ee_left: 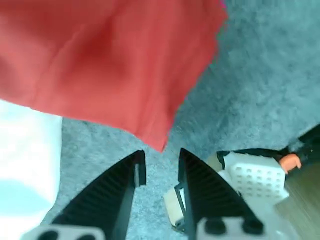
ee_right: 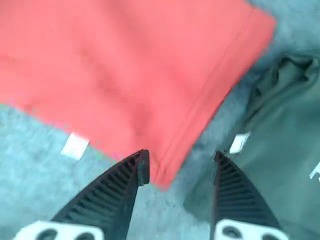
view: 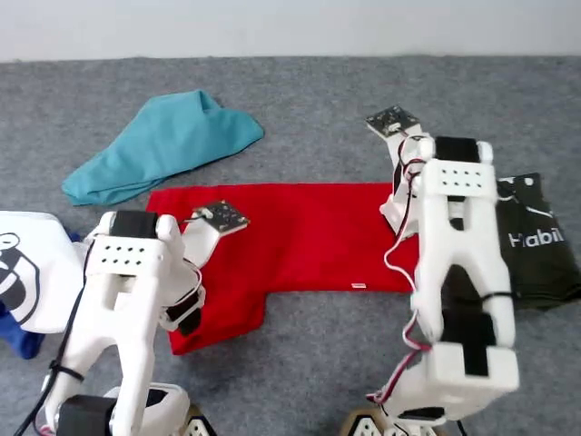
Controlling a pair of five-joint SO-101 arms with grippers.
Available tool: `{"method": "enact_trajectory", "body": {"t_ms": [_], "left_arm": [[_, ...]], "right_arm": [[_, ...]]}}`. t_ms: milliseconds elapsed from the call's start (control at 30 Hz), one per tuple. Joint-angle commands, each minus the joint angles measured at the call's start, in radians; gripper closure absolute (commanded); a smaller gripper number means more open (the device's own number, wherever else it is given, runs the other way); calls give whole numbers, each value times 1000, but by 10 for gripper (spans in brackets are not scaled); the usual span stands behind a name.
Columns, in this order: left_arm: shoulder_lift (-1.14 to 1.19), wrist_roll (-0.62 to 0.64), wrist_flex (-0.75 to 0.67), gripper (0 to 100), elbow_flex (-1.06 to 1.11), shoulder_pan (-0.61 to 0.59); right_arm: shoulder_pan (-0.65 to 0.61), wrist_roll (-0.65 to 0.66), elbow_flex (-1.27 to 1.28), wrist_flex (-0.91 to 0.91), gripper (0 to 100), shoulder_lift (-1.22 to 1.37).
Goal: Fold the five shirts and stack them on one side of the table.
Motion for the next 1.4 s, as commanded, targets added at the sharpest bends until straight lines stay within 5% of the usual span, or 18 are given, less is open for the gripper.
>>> {"method": "enact_trajectory", "body": {"t_ms": [0,600,900,1100,1367], "left_arm": [[-26,-25,-31,881,4,-9],[-26,-147,-181,881,214,-6],[-26,-146,-413,885,390,-6],[-29,-146,-425,988,389,-6],[-35,-146,-410,986,323,-6]], "right_arm": [[-10,-11,-40,68,793,-116],[-10,-41,-38,108,794,-147],[-10,-54,-38,108,794,-148],[-12,-55,-38,108,794,-150],[-62,-55,-38,108,794,-147]]}}
